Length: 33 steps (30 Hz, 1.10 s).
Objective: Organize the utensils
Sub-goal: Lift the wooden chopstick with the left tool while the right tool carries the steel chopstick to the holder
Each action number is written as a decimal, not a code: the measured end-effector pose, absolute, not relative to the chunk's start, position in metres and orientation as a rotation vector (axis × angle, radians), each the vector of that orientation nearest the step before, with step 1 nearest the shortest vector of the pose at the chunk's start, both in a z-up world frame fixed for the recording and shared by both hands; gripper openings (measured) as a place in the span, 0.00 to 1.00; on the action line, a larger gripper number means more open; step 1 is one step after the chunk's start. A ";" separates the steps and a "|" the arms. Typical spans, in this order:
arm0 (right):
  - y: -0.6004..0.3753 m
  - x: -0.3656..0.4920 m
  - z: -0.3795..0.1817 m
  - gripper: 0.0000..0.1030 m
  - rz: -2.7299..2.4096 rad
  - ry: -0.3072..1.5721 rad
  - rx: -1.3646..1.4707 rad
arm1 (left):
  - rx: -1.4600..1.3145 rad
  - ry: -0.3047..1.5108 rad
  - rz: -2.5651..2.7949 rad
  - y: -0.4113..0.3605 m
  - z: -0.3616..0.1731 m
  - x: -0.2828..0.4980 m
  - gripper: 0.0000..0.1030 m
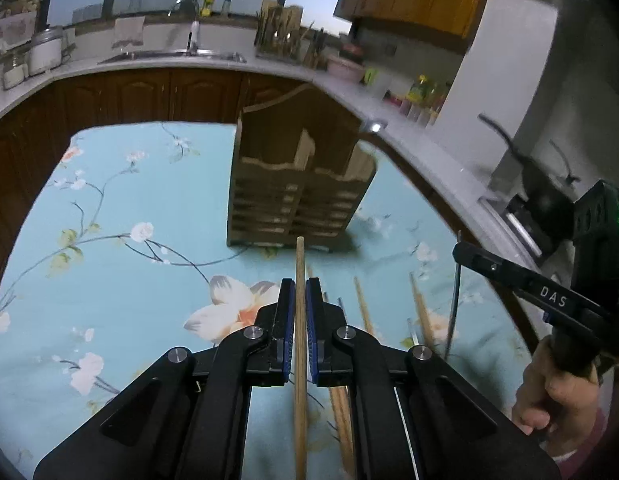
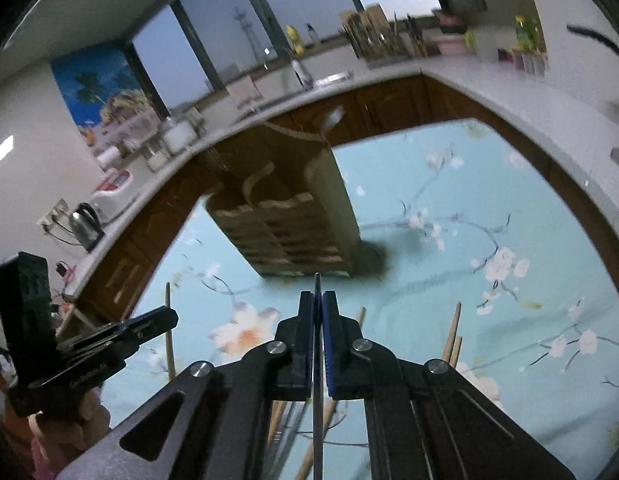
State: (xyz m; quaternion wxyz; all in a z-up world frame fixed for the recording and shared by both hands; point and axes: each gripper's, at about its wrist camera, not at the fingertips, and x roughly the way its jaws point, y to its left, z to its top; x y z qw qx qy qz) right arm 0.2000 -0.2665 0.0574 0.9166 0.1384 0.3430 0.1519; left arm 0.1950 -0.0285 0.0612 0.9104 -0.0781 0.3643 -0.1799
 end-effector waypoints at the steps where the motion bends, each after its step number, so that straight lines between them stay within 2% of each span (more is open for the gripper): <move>1: -0.264 0.196 0.063 0.04 0.317 0.691 0.285 | -0.167 0.740 -0.373 -0.027 0.066 0.191 0.05; 14: -0.267 0.168 0.130 0.04 0.349 0.506 0.260 | -0.168 0.612 -0.363 -0.007 0.114 0.166 0.05; 25: -0.271 0.181 0.135 0.04 0.335 0.475 0.267 | -0.190 0.574 -0.352 -0.001 0.125 0.175 0.05; 33: -0.271 0.203 0.156 0.04 0.323 0.406 0.267 | -0.197 0.466 -0.328 0.004 0.162 0.198 0.05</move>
